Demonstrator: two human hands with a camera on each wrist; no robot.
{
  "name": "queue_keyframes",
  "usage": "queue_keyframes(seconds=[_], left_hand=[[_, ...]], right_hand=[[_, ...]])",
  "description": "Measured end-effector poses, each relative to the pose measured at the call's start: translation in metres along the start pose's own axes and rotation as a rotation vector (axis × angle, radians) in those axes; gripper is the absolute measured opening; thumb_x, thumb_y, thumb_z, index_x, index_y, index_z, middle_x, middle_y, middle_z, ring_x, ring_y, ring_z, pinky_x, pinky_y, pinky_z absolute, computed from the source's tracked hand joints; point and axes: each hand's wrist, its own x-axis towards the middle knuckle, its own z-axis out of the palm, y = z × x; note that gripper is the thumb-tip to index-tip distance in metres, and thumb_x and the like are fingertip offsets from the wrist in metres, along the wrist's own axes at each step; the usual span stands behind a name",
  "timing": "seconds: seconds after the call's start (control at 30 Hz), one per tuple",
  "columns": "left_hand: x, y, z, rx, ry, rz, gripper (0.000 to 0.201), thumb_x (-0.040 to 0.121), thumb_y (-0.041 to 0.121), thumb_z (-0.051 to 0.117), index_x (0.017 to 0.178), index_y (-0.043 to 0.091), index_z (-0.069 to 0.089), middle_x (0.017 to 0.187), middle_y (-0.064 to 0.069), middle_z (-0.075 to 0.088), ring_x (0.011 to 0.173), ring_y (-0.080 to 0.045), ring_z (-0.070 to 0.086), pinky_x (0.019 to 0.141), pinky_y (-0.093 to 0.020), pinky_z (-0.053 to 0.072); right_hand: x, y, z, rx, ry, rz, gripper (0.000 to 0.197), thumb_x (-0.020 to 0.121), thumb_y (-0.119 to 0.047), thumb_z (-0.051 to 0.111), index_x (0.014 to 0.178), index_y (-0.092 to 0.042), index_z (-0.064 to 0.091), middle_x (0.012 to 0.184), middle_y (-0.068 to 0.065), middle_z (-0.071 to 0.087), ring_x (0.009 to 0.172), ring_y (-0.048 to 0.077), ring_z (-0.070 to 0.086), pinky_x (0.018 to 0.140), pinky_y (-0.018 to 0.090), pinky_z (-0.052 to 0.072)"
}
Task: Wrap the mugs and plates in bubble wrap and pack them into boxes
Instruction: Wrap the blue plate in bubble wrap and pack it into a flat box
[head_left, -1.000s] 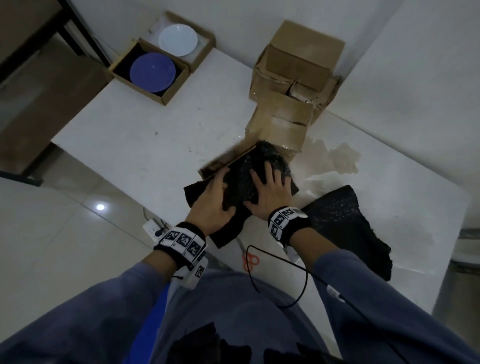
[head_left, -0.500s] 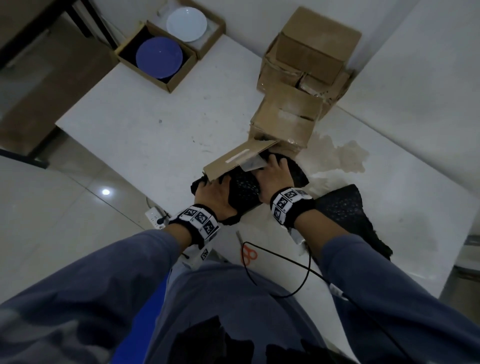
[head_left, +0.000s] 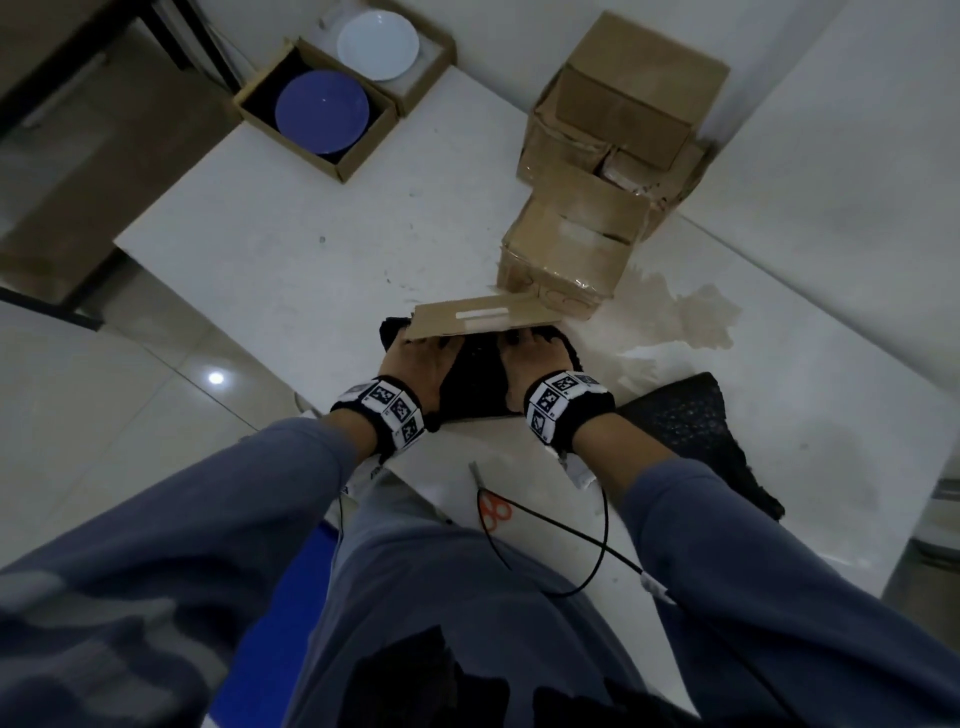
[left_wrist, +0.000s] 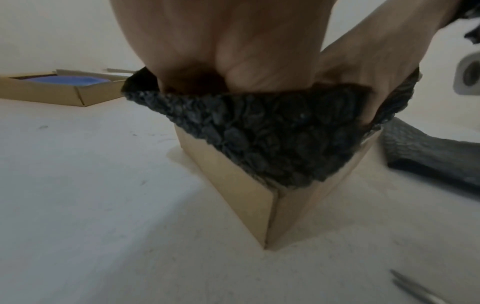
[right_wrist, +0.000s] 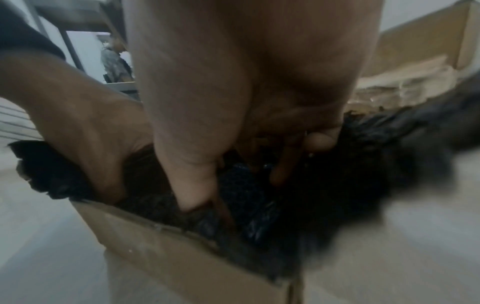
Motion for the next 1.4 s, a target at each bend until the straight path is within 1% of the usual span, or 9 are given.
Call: queue_keyframes(seconds=[0.1, 0.27, 0.53, 0.67, 0.87, 1.0, 1.2, 1.3, 1.4], left_hand=[[0.002, -0.002, 0.003, 0.045, 0.024, 0.017, 0.128, 0.058, 0.048, 0.079, 0.155, 0.02, 0.001, 0.155, -0.014, 0.028, 0.142, -0.038, 0.026, 0.116, -0.049, 0.025], [0.004, 0.002, 0.002, 0.131, -0.016, 0.035, 0.119, 0.065, 0.048, 0.072, 0.155, 0.02, -0.001, 0.157, -0.019, 0.019, 0.145, -0.041, 0.016, 0.115, -0.056, 0.019], [0.003, -0.002, 0.008, 0.095, 0.052, 0.052, 0.108, 0.071, 0.043, 0.064, 0.155, 0.026, -0.003, 0.157, -0.016, 0.022, 0.143, -0.041, 0.017, 0.114, -0.056, 0.021], [0.0, -0.001, 0.004, 0.04, 0.026, 0.039, 0.108, 0.069, 0.037, 0.066, 0.155, 0.029, 0.001, 0.156, -0.015, 0.023, 0.144, -0.04, 0.016, 0.114, -0.057, 0.015], [-0.01, 0.013, 0.0, -0.002, 0.068, -0.04, 0.077, 0.079, 0.019, 0.061, 0.149, 0.022, 0.028, 0.15, -0.015, 0.033, 0.142, -0.037, 0.024, 0.118, -0.048, 0.016], [-0.009, 0.02, 0.004, 0.0, 0.033, -0.061, 0.085, 0.083, 0.019, 0.06, 0.154, 0.016, 0.014, 0.15, -0.016, 0.037, 0.141, -0.035, 0.031, 0.12, -0.045, 0.018], [-0.007, 0.027, -0.005, 0.222, -0.032, -0.127, 0.083, 0.09, 0.032, 0.054, 0.156, 0.017, 0.006, 0.154, -0.015, 0.029, 0.142, -0.04, 0.023, 0.111, -0.055, 0.023], [-0.004, 0.026, -0.005, 0.218, -0.024, -0.141, 0.089, 0.087, 0.032, 0.056, 0.156, 0.016, 0.001, 0.158, -0.017, 0.021, 0.144, -0.044, 0.016, 0.113, -0.064, 0.014], [0.001, 0.024, 0.001, 0.158, -0.02, -0.115, 0.088, 0.089, 0.024, 0.055, 0.156, 0.012, -0.001, 0.159, -0.019, 0.018, 0.144, -0.044, 0.016, 0.115, -0.059, 0.016]], right_hand=[[0.004, -0.002, 0.003, -0.082, 0.073, -0.005, 0.063, 0.089, -0.027, 0.056, 0.146, -0.01, 0.035, 0.146, 0.015, 0.042, 0.136, 0.036, 0.034, 0.114, 0.046, 0.024], [0.005, -0.01, 0.015, -0.171, 0.151, 0.025, 0.069, 0.097, -0.026, 0.049, 0.154, -0.006, 0.015, 0.156, 0.02, 0.027, 0.145, 0.039, 0.019, 0.12, 0.051, 0.009], [-0.006, 0.004, 0.018, -0.17, 0.196, -0.066, 0.081, 0.087, -0.022, 0.061, 0.154, -0.007, 0.019, 0.148, 0.022, 0.039, 0.142, 0.041, 0.027, 0.118, 0.049, 0.018], [-0.005, 0.002, 0.016, -0.123, 0.182, -0.064, 0.072, 0.091, -0.017, 0.055, 0.153, -0.005, 0.02, 0.142, 0.021, 0.046, 0.136, 0.041, 0.035, 0.113, 0.046, 0.026], [-0.01, -0.006, 0.008, -0.026, 0.145, -0.019, 0.072, 0.083, -0.015, 0.062, 0.146, -0.002, 0.03, 0.137, 0.023, 0.046, 0.128, 0.04, 0.039, 0.104, 0.043, 0.036], [-0.012, -0.012, 0.009, 0.023, 0.163, -0.004, 0.055, 0.086, -0.013, 0.059, 0.138, -0.004, 0.044, 0.132, 0.02, 0.053, 0.126, 0.039, 0.044, 0.107, 0.043, 0.038], [-0.002, -0.015, 0.021, -0.173, 0.171, 0.099, 0.067, 0.099, -0.027, 0.047, 0.155, -0.009, 0.015, 0.155, 0.014, 0.033, 0.144, 0.038, 0.021, 0.12, 0.051, 0.011], [0.003, -0.012, 0.023, -0.206, 0.138, 0.086, 0.069, 0.099, -0.026, 0.047, 0.155, -0.008, 0.012, 0.157, 0.013, 0.03, 0.146, 0.037, 0.019, 0.12, 0.052, 0.009], [0.006, -0.012, 0.028, -0.192, 0.168, 0.057, 0.065, 0.101, -0.025, 0.044, 0.156, -0.009, 0.011, 0.156, 0.013, 0.033, 0.146, 0.035, 0.019, 0.121, 0.049, 0.008]])
